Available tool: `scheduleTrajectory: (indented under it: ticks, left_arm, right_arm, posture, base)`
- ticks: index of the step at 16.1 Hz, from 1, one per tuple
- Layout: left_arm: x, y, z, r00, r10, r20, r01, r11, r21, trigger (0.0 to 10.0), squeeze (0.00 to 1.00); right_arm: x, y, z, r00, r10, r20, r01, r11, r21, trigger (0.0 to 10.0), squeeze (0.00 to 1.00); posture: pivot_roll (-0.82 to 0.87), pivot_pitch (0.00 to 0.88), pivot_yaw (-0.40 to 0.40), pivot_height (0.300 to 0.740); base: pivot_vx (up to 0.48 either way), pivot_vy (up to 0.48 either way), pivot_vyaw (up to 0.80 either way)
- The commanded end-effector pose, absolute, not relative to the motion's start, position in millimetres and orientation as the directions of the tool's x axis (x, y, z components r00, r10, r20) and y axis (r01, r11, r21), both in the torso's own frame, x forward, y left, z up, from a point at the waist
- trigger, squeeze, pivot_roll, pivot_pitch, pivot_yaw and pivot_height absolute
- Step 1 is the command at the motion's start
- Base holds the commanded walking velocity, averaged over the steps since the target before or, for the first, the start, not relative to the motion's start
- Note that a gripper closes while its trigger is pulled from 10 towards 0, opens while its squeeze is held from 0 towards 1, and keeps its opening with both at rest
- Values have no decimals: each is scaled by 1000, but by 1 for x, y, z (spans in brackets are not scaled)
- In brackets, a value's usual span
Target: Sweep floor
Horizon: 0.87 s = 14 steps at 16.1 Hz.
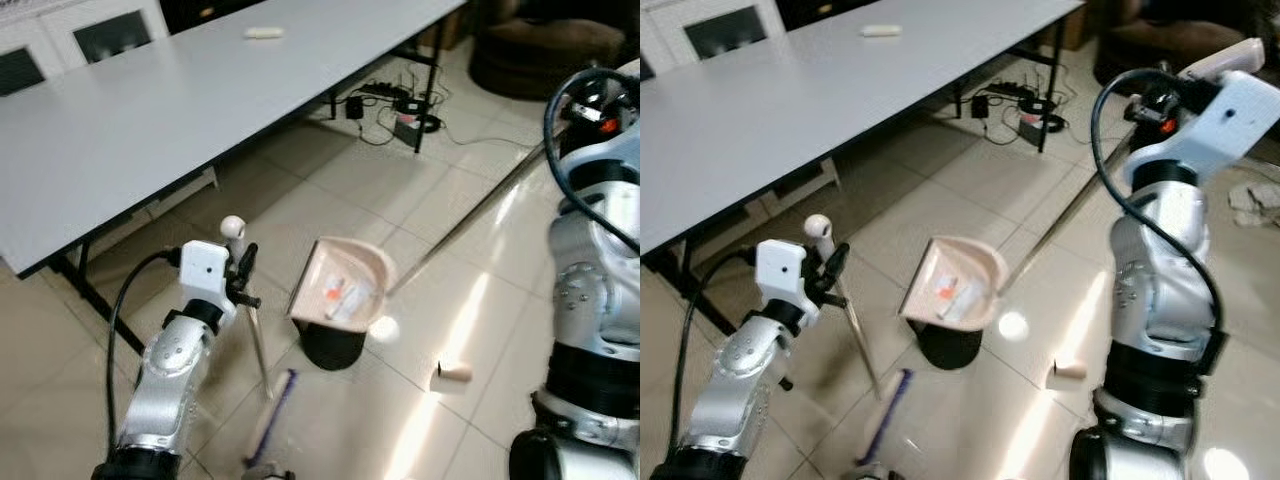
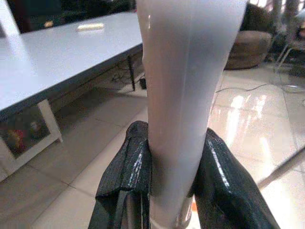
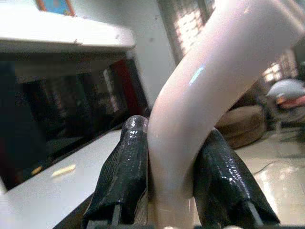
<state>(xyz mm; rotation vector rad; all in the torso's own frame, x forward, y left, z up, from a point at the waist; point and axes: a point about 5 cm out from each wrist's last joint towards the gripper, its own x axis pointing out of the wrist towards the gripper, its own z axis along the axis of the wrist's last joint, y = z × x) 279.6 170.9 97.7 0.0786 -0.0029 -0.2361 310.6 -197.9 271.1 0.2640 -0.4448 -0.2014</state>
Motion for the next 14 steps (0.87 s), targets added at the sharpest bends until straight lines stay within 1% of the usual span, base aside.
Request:
scheduleTrajectory:
  ticks: [1,4,6,9,11,14]
  left_arm:
    - [282,172,107,971,-239,27,235,966,106,10000,0]
    - [286,172,109,972,-234,33,230,968,102,10000,0]
    - [287,171,113,973,-228,47,223,970,96,10000,0]
    - [279,172,104,969,-247,15,245,965,94,10000,0]
    - [279,172,102,964,-265,-2,264,960,99,10000,0]
    - [279,174,103,964,-266,-2,264,958,108,10000,0]
  right_arm:
    - [306,-196,283,859,-242,452,98,943,318,10000,0]
    - [309,-196,283,860,-239,451,95,944,317,10000,0]
    - [310,-196,287,858,-234,458,93,946,310,10000,0]
    - [307,-190,281,863,-229,450,91,947,307,10000,0]
    - [305,-191,277,866,-236,442,106,948,299,10000,0]
    - [305,-194,272,863,-254,436,126,945,301,10000,0]
  posture:
    - [-28,77,62,740]
    - [-26,74,54,740]
    - [-22,89,45,740]
    - [-18,91,56,740]
    - [-15,84,60,740]
    - [-13,66,65,740]
  base:
    - [352,0,0]
    - [356,0,0]
    - [352,0,0]
    - [354,0,0]
    - [351,0,0]
    - [0,0,0]
